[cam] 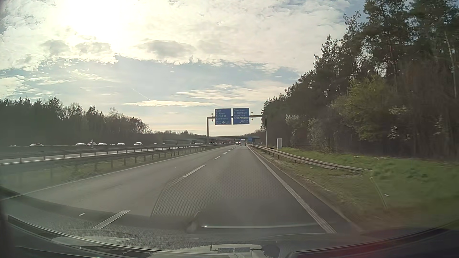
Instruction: Follow the waypoints while adhering to traffic rules and regulations
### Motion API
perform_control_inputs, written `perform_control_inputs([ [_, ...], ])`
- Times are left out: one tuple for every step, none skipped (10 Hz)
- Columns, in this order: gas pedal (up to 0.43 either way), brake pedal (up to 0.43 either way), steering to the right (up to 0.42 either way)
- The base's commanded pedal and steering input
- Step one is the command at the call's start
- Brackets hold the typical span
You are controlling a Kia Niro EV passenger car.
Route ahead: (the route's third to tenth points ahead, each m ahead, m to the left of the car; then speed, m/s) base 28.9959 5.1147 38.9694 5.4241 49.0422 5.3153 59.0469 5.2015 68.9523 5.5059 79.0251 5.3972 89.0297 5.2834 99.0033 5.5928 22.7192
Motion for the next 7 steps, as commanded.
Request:
perform_control_inputs([
  [0.11,0.0,0.0],
  [0.11,0.0,-0.002],
  [0.11,0.0,-0.004],
  [0.11,0.0,-0.005],
  [0.11,0.0,-0.005],
  [0.11,0.0,-0.005],
  [0.11,0.0,-0.005],
])
